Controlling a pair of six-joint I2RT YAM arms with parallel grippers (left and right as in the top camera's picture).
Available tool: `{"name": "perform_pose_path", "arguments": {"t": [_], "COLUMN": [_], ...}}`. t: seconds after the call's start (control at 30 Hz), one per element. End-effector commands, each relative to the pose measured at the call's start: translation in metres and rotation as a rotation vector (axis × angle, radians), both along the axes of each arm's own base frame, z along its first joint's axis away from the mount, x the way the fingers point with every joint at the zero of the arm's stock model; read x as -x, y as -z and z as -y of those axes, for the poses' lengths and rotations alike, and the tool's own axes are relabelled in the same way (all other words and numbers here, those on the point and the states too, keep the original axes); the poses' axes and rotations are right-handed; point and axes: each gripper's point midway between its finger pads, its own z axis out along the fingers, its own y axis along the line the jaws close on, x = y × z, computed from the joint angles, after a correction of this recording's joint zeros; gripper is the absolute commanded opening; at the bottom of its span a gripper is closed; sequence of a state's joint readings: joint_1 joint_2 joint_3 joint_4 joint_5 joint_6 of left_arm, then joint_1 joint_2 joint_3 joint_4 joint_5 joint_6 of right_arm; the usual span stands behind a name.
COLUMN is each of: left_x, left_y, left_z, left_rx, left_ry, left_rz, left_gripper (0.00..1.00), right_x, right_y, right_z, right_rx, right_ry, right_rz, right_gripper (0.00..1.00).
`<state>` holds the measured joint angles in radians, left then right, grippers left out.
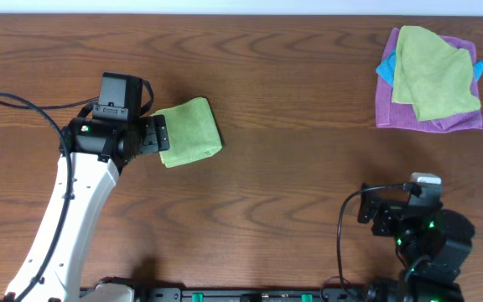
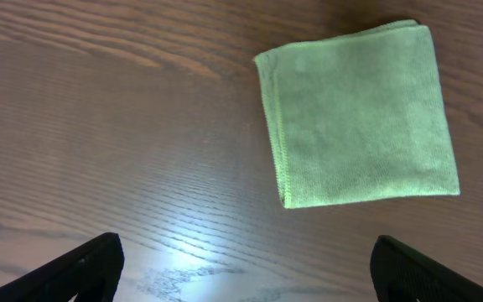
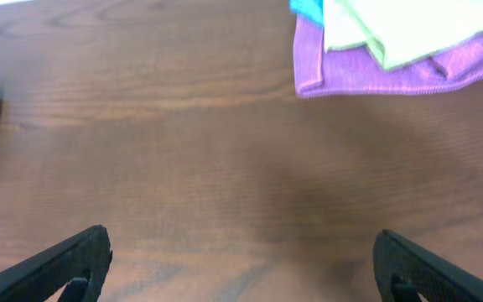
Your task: Fold the cloth
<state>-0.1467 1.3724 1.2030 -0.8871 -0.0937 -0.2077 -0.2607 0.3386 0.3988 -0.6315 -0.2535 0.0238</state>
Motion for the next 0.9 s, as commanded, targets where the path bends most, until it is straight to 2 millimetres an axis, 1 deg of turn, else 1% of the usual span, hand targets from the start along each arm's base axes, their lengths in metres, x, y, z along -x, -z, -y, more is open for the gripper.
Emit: {"name": "perform_pose_path", "arguments": {"t": [0.0, 0.1, 0.2, 0.3, 0.37, 0.5, 0.57, 0.6, 0.8, 0.87], "left_x": [0.002, 0.005, 0.007, 0.007, 0.007, 0.009, 0.010, 0.011, 0.011, 0.010], "left_y": [-0.002, 0.000, 0.001, 0.001, 0.001, 0.001, 0.000, 0.000, 0.000, 0.000], "left_z": [0.008, 0.013, 0.013, 0.014, 0.015, 0.024, 0.037, 0.041, 0.041, 0.038], "left_rx": [0.030, 0.061, 0.061, 0.062, 0.068, 0.119, 0.219, 0.244, 0.244, 0.227], "left_ry": [0.048, 0.063, 0.067, 0.067, 0.069, 0.086, 0.054, 0.049, 0.049, 0.042], "left_rz": [-0.007, -0.024, -0.031, -0.032, -0.034, -0.041, -0.048, -0.052, -0.052, -0.049], "left_gripper": [0.95, 0.95, 0.95, 0.95, 0.95, 0.95, 0.95, 0.95, 0.95, 0.95], "right_x": [0.005, 0.009, 0.011, 0.014, 0.017, 0.018, 0.018, 0.018, 0.018, 0.018], "right_y": [0.023, 0.037, 0.049, 0.067, 0.072, 0.073, 0.073, 0.073, 0.073, 0.073], "right_z": [0.001, -0.001, -0.001, -0.002, -0.002, -0.002, -0.002, -0.002, -0.002, -0.002], "right_rx": [-0.012, -0.007, -0.006, -0.014, -0.019, -0.021, -0.021, -0.021, -0.021, -0.021], "right_ry": [0.013, 0.013, 0.013, 0.014, 0.017, 0.018, 0.018, 0.018, 0.018, 0.018], "right_rz": [-0.022, -0.005, -0.002, -0.031, -0.058, -0.065, -0.066, -0.066, -0.067, -0.067], "right_gripper": [0.99, 0.99, 0.99, 0.99, 0.99, 0.99, 0.99, 0.99, 0.99, 0.99]}}
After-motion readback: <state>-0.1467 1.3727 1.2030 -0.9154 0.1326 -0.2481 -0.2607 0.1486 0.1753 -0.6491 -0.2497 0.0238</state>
